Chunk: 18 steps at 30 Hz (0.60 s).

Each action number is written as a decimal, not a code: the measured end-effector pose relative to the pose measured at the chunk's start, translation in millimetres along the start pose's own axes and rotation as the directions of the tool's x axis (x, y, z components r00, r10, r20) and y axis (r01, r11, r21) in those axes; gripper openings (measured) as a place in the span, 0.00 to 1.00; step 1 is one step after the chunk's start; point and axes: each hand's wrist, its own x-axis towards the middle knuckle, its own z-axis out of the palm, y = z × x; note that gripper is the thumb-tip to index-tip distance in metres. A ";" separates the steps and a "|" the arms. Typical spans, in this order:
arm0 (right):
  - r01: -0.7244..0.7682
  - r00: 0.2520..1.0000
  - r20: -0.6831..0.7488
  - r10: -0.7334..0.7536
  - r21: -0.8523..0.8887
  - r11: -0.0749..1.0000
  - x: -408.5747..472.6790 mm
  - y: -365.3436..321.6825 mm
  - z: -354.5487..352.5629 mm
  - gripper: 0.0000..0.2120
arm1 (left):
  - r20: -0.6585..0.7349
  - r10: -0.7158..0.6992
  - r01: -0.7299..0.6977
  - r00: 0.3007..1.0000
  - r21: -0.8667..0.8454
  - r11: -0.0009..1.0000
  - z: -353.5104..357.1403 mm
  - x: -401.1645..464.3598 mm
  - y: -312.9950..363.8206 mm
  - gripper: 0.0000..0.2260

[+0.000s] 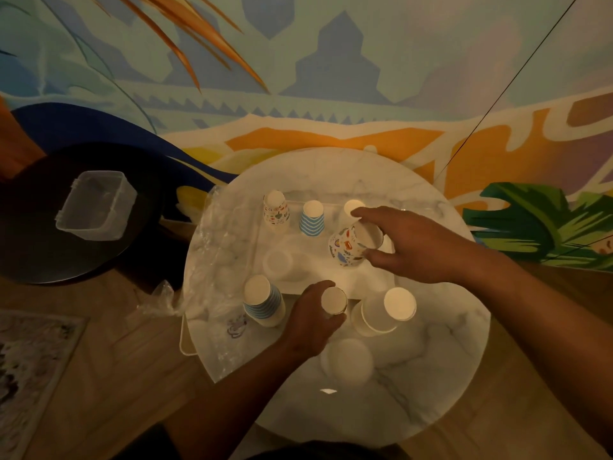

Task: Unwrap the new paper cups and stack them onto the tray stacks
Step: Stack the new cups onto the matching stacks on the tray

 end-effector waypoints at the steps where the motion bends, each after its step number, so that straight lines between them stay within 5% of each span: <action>1: -0.007 1.000 -0.018 0.007 0.017 1.000 0.9 0.6 -0.1 0.33 | -0.004 0.015 -0.015 1.000 0.003 1.000 -1.7 -1.2 0.9 0.31; 12: 0.035 0.972 -0.233 0.015 0.212 0.977 47.7 -0.7 -24.8 0.30 | -0.034 0.271 -0.271 0.962 -0.021 0.962 -82.4 -33.1 72.5 0.26; 18: 0.060 0.953 -0.302 0.039 0.312 0.948 124.2 -5.7 -8.8 0.29 | -0.131 0.208 -0.218 0.969 -0.068 0.974 -148.1 -22.3 89.6 0.29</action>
